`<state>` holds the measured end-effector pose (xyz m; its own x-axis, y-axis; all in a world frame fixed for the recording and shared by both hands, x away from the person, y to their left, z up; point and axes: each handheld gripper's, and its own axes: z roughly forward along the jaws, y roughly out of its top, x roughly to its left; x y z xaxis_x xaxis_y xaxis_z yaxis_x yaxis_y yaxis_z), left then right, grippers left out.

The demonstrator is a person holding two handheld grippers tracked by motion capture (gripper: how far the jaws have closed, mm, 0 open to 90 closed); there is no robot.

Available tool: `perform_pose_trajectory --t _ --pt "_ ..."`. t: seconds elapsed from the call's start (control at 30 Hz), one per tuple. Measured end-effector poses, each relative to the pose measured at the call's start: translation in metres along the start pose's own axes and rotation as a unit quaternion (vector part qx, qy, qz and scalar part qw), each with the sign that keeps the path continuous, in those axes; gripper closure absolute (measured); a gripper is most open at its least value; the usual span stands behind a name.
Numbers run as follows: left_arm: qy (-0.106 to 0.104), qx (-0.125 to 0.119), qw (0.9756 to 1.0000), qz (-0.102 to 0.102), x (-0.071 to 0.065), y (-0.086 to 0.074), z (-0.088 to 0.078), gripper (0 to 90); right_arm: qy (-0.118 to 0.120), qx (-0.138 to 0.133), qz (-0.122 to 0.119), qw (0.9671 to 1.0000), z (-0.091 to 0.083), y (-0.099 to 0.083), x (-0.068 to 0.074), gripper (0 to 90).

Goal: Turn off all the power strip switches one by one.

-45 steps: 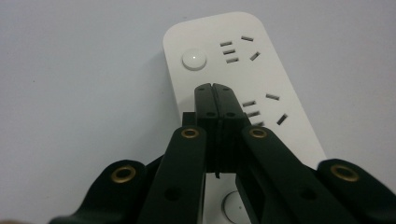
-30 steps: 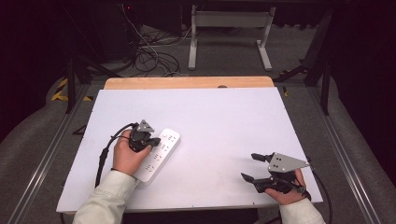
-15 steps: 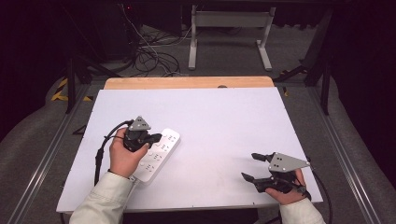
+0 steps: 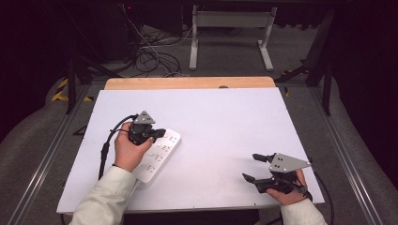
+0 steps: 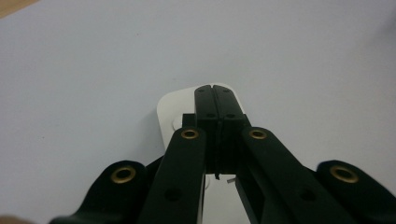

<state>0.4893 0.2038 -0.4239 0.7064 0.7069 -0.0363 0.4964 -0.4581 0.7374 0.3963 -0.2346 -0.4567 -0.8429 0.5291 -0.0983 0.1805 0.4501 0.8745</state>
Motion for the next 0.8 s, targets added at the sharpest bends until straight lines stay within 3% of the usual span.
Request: perform_pose_trajectory --t 0.4,0.8 --pt "0.003 0.027 0.9996 -0.010 0.009 0.003 0.026 89.9 0.000 -0.002 0.000 1.0000 -0.001 -0.001 -0.001 24.7" --pt "0.023 0.052 0.9984 -0.008 0.010 0.000 0.038 89.9 0.002 -0.001 -0.001 1.0000 -0.001 -0.001 -0.001 24.7"
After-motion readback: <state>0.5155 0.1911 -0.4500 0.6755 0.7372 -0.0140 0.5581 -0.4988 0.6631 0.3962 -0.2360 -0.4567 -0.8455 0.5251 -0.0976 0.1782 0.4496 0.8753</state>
